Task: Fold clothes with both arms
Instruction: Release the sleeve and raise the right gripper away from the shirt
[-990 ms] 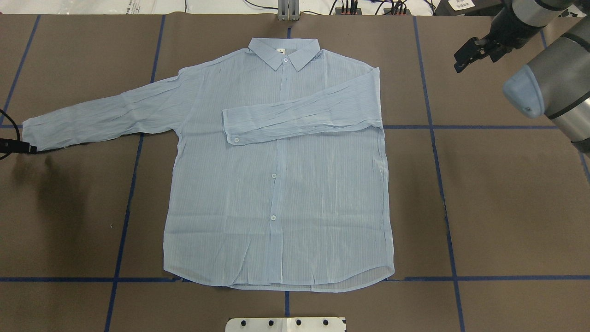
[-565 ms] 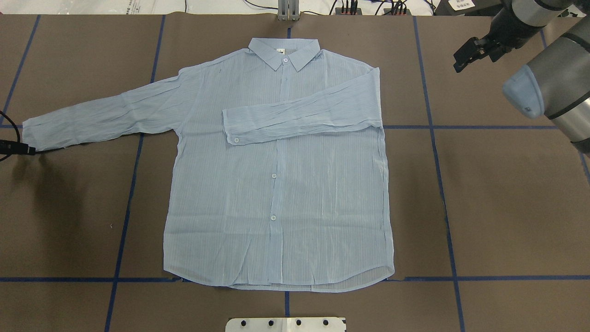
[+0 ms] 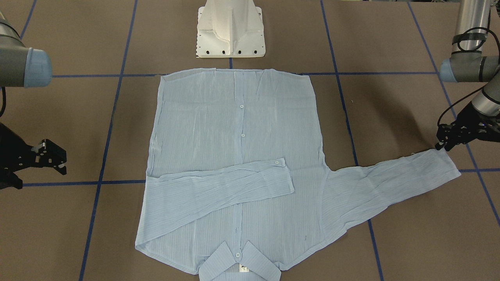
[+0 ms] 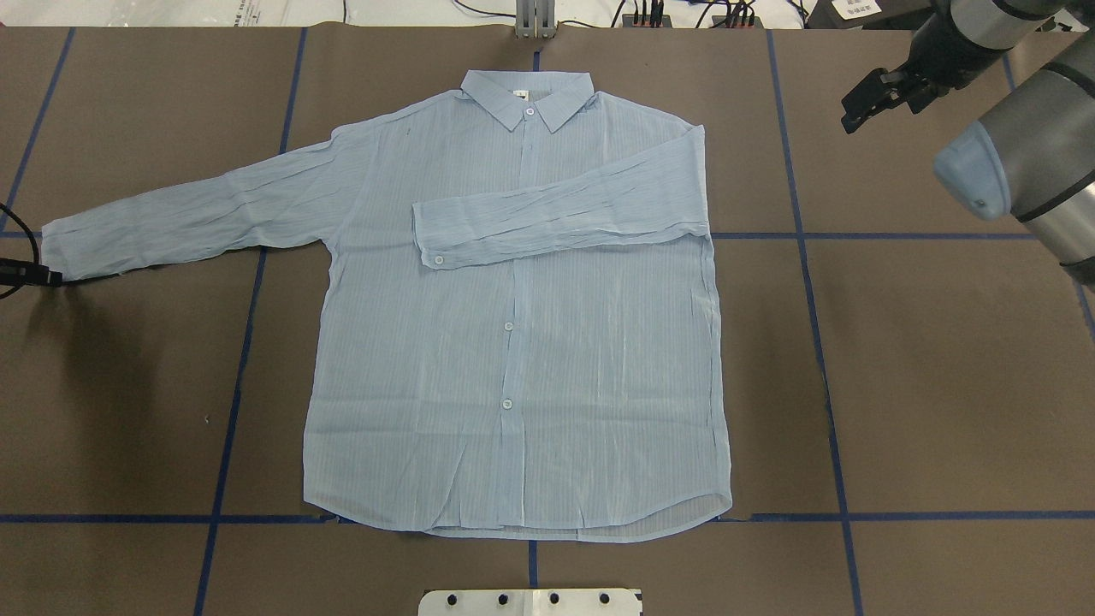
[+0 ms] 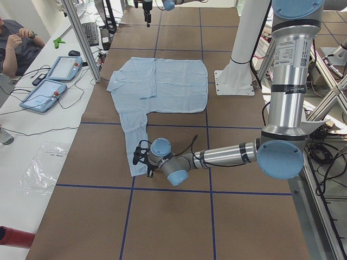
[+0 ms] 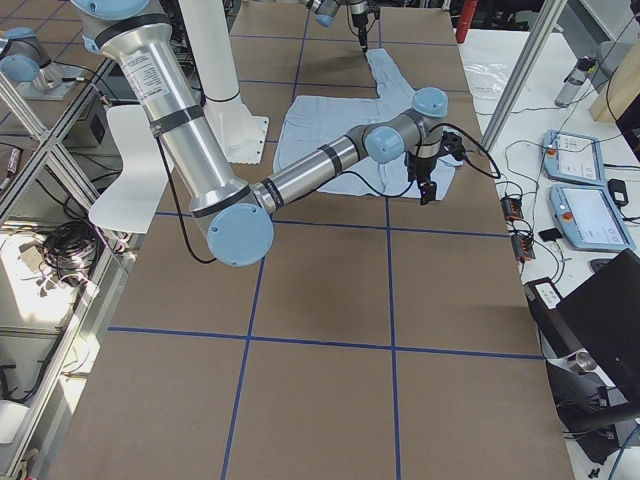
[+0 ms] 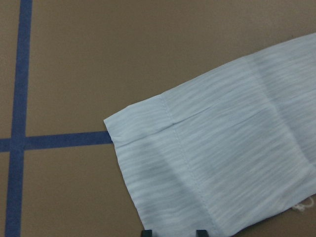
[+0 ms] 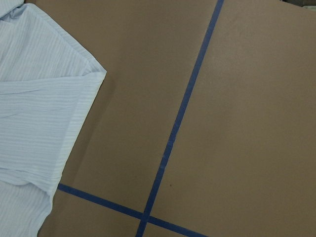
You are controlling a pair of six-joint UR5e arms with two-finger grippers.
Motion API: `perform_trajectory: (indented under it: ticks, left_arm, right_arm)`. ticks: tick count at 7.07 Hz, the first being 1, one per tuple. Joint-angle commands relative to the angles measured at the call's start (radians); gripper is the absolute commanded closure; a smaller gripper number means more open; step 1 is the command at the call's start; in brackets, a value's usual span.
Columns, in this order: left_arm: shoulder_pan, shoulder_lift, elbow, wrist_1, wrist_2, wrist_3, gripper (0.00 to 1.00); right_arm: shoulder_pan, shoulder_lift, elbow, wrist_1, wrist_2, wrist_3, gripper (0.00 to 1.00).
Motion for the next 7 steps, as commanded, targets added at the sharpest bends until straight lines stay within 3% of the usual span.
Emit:
perform_trajectory:
  ticks: [1, 2, 3, 4, 5, 7]
  left_arm:
    - [0.0, -0.003, 0.002, 0.0, 0.002, 0.002, 0.57]
    - [0.003, -0.003, 0.007, -0.002, 0.002, 0.002, 0.59]
    - [0.003, -0.003, 0.008, -0.002, 0.002, 0.002, 0.71]
    - [0.005, -0.003, 0.008, -0.005, 0.0, 0.002, 0.9]
    - [0.003, -0.003, 0.008, -0.006, 0.002, 0.005, 1.0]
    - [0.003, 0.002, -0.04, -0.008, -0.014, 0.007, 1.0]
  right_arm:
    - [0.0, 0.0, -0.002, 0.001, -0.001, 0.0, 0.0]
    - [0.0, 0.0, -0.003, 0.001, -0.001, 0.0, 0.0]
    - [0.0, -0.002, -0.005, 0.001, 0.001, 0.0, 0.0]
    - [-0.002, -0.003, -0.005, 0.001, 0.001, 0.0, 0.0]
    - [0.0, -0.003, -0.005, 0.001, 0.001, 0.0, 0.0]
    - [0.0, -0.003, 0.001, 0.001, 0.001, 0.003, 0.0]
